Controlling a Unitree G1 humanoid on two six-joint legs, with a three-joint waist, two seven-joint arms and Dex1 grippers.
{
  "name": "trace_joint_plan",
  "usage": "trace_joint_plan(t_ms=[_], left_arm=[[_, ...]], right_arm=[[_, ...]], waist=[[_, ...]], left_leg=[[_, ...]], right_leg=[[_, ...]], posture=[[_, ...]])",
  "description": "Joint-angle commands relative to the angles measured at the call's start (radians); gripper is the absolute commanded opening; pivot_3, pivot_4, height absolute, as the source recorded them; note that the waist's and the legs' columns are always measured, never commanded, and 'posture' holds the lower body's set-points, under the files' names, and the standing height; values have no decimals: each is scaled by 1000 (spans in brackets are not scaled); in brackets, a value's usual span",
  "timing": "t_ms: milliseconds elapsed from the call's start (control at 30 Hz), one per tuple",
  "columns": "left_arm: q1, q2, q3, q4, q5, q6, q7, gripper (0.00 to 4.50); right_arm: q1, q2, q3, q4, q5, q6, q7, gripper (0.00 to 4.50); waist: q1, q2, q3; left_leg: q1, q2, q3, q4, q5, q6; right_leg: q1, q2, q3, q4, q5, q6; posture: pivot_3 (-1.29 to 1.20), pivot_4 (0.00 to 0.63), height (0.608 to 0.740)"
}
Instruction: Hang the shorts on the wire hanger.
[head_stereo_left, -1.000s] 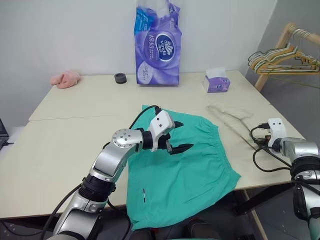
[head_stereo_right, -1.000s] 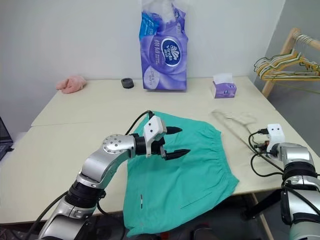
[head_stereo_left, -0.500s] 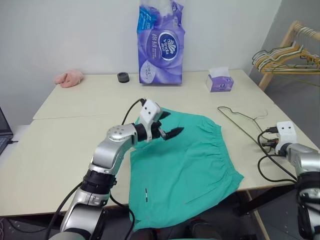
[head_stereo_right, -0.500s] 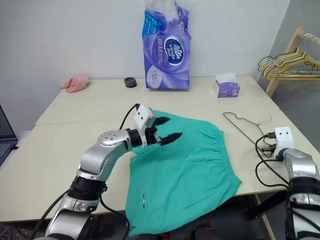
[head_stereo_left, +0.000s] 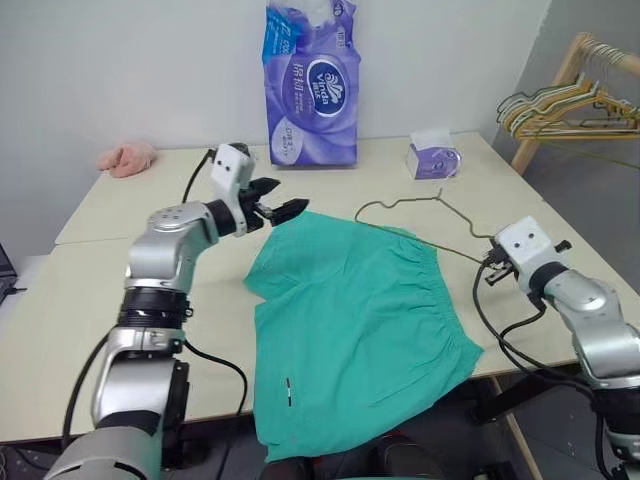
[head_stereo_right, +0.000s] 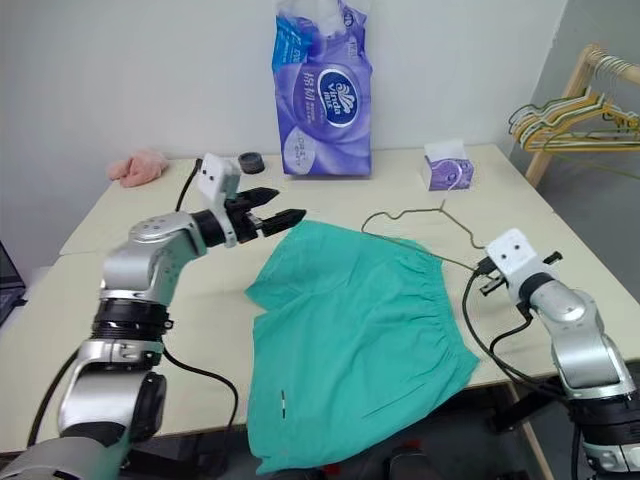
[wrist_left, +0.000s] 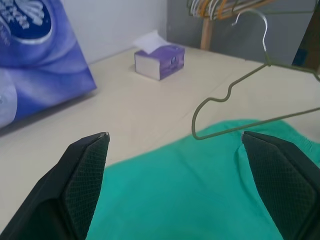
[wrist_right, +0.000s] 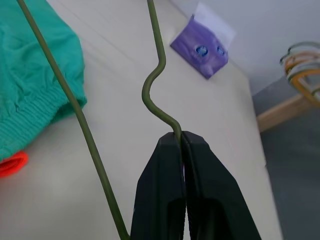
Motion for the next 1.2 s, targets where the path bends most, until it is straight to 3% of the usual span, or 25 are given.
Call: trace_joint_plan(t_ms=[33, 233, 367, 700, 933, 1033, 1200], left_arm=[[-42, 41, -25, 37, 15, -49, -109, 4500], [7, 96, -114, 43, 59, -86, -300, 4500], [14, 99, -141, 50, 84, -113, -337, 4500], [144, 111, -222, -101, 84, -58, -452, 4500], [162, 104, -213, -103, 88, -47, -447, 4500], [154, 97, -199, -86, 68, -25, -455, 3880], [178, 111, -211, -119, 50, -1, -492, 2368]], right_arm=[[6, -20, 8, -64, -56, -147, -3, 46], [19, -42, 67, -95, -130, -379, 38, 46], [1, -54, 93, -87, -173, -490, 56, 46], [-54, -5, 114, -96, -186, -561, 96, 46], [-63, 18, 97, -111, -172, -571, 103, 46], [-67, 29, 93, -106, -168, -576, 103, 0], [-73, 38, 85, -102, -163, -576, 105, 0]], waist=[[1, 0, 0], [0, 0, 0], [0, -2, 1], [-2, -2, 2], [-2, -2, 2], [-2, -2, 2], [-2, -2, 2]], left_leg=[[-1, 0, 0, 0, 0, 0], [-2, 0, -1, 0, 0, 0], [-2, 0, -1, 0, 0, 0], [-2, 0, -1, 1, 0, 0], [-2, 0, -2, 2, 0, 0], [-1, 0, -1, 3, 0, 0], [2, 0, -1, 3, 0, 0]], right_leg=[[-1, 0, 0, 0, 0, 0], [-1, 0, -2, 0, 0, 0], [-1, 0, -2, 0, 0, 0], [-1, 0, -1, 1, 0, -1], [-1, 0, -2, 3, 0, -1], [-1, 0, -1, 6, 0, -1], [-1, 1, -1, 9, 0, -1]], posture=[[-109, 49, 740], [-117, 48, 740], [-121, 48, 740], [-127, 47, 740], [-127, 47, 740], [-125, 43, 740], [-127, 39, 740]])
